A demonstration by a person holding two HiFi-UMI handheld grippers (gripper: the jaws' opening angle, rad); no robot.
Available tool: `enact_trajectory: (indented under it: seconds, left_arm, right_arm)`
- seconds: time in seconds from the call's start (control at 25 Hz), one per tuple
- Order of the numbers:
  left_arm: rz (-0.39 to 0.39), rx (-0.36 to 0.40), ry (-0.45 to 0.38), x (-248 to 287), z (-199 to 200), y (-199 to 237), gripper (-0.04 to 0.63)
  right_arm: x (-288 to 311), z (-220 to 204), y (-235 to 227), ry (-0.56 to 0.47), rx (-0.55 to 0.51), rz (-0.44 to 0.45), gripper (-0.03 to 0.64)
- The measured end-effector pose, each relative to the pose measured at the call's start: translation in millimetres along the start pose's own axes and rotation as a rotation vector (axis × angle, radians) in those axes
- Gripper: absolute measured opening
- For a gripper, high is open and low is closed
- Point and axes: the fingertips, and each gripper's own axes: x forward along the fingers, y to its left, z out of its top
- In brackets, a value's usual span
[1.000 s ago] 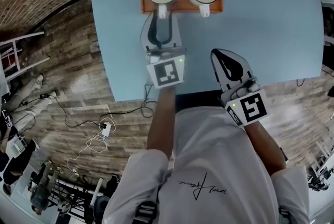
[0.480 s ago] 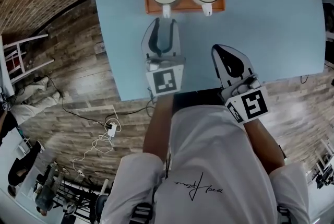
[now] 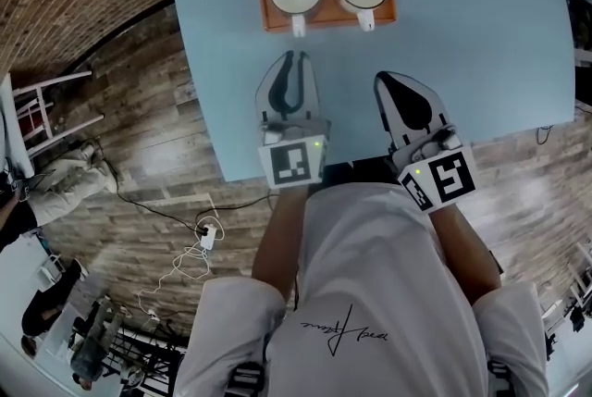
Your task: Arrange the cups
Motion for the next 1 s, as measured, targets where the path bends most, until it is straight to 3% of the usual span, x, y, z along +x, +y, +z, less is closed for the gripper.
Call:
enact_trajectory:
  seconds: [0.2, 0.6, 0.76, 1.0]
  left_arm:
    - [-0.029, -0.036, 0.000, -3, 13, -2, 0.027]
    - [-0.103, -0.033, 0.013, -6, 49, -12, 0.009]
    - [-0.159, -0.016, 0.010, -6, 67, -21, 0.009]
    - [-0.179, -0.014, 0.017, -6, 88, -22, 0.009]
  right_arm:
    - [6, 16, 2, -0.031, 0.016, -0.002, 0.021]
    - [11, 44, 2, -0.029, -0.013, 0.017, 0.021]
    - [4, 58, 4, -0.027, 0.012, 0.042, 0.021]
    - [-13, 75, 0, -0.039, 0.060, 0.088, 0.021]
